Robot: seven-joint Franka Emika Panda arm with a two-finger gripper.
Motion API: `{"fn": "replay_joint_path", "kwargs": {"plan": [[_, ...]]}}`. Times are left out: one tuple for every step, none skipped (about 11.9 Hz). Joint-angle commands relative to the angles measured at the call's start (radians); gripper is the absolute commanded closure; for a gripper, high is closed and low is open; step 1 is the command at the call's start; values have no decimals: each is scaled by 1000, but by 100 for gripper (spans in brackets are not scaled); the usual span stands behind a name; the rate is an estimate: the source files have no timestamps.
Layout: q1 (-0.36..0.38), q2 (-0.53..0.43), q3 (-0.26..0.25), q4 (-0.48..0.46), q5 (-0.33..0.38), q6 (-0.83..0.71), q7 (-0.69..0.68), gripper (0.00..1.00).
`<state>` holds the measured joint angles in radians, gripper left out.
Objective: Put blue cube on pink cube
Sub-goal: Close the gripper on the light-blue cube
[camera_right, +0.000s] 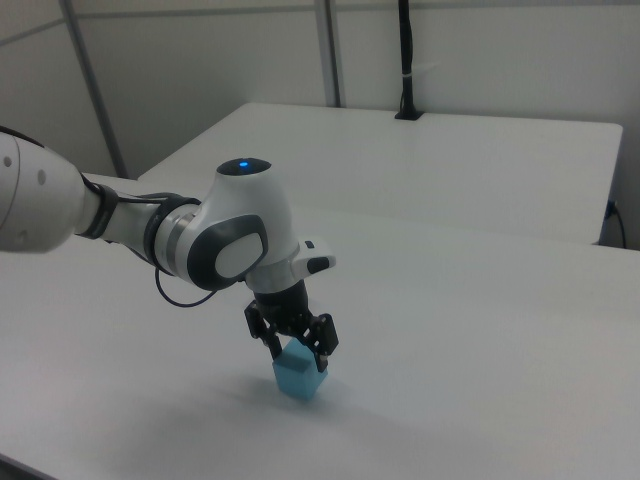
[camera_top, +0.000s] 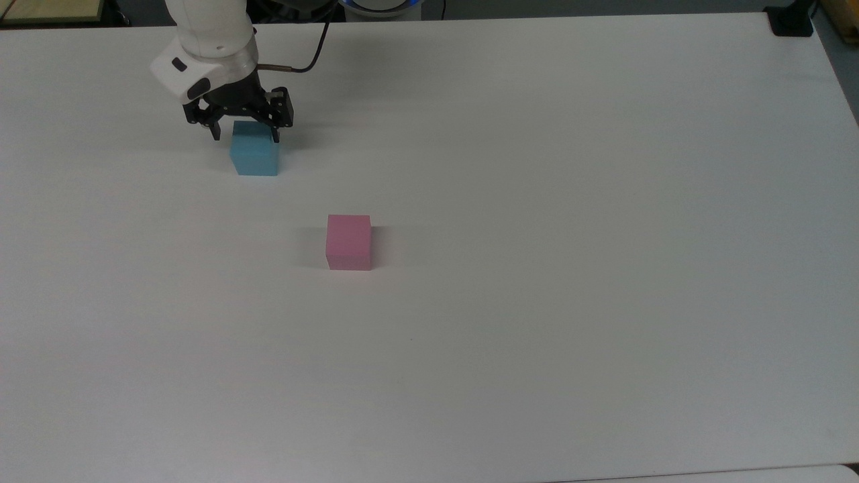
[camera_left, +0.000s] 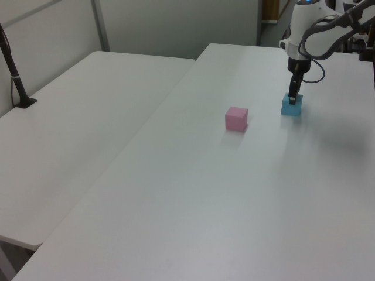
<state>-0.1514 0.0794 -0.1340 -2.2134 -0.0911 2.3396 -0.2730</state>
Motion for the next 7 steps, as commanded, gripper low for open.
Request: {"fn": "replay_joint_path", "kwargs": {"plan": [[0, 10, -1, -8, -24, 29, 23, 35], [4, 8, -1, -5, -24, 26, 75, 47], [10, 8, -1, -5, -24, 26, 116, 54], [12, 3, -1, -3, -24, 20, 123, 54], [12, -4, -1, 0, -24, -6, 124, 54], [12, -19, -1, 17, -24, -53, 126, 54], [12, -42, 1, 37, -22, -112, 126, 54]]}}
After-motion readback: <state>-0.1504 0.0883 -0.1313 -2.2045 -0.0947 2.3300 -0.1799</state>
